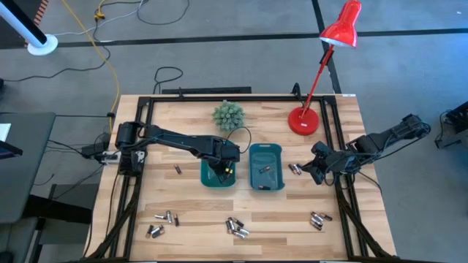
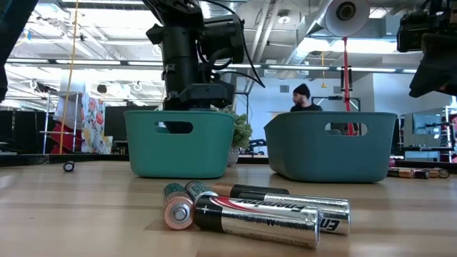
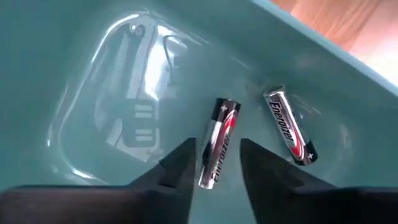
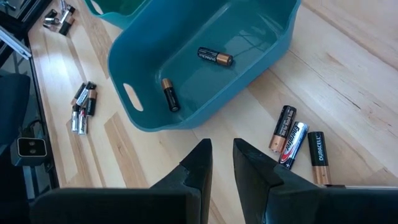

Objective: Sort batteries
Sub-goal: Put the silver battery into the green bin, then put the black battery into the blue bin

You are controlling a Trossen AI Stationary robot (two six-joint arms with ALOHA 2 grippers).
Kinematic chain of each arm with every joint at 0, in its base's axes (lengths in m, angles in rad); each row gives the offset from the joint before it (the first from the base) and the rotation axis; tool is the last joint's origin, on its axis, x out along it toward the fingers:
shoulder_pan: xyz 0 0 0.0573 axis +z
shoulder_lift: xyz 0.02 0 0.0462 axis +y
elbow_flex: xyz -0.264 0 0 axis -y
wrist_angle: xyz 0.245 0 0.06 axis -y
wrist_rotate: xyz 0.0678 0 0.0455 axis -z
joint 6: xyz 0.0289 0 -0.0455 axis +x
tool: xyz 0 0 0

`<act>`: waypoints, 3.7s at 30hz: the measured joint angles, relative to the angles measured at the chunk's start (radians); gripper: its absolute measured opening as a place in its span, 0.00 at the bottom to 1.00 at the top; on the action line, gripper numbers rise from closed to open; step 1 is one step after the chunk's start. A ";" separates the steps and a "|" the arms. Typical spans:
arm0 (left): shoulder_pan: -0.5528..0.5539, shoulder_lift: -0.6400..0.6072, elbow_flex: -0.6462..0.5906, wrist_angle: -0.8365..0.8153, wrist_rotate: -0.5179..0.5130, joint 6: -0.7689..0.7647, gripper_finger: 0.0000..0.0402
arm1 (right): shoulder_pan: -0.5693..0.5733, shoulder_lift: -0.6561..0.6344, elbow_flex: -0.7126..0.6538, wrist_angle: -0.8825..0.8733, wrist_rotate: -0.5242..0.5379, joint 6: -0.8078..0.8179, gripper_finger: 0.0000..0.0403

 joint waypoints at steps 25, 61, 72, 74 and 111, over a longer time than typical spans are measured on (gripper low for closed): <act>0.031 -0.218 0.062 -0.126 -0.040 0.126 0.44 | 0.000 0.000 0.000 0.000 0.000 0.000 0.21; -0.077 -0.700 -0.565 -0.261 -0.035 -1.468 0.44 | 0.000 0.000 0.000 -0.001 0.000 -0.023 0.21; -0.102 -0.548 -0.637 -0.083 -0.022 -1.620 0.44 | 0.000 0.000 0.000 0.000 0.000 -0.130 0.21; -0.100 -0.515 -0.637 -0.081 -0.021 -1.620 0.44 | 0.000 0.000 0.000 -0.001 0.000 -0.131 0.21; -0.073 -0.427 -0.498 -0.245 -0.058 -1.431 0.10 | 0.002 0.000 0.000 -0.001 -0.002 -0.132 0.21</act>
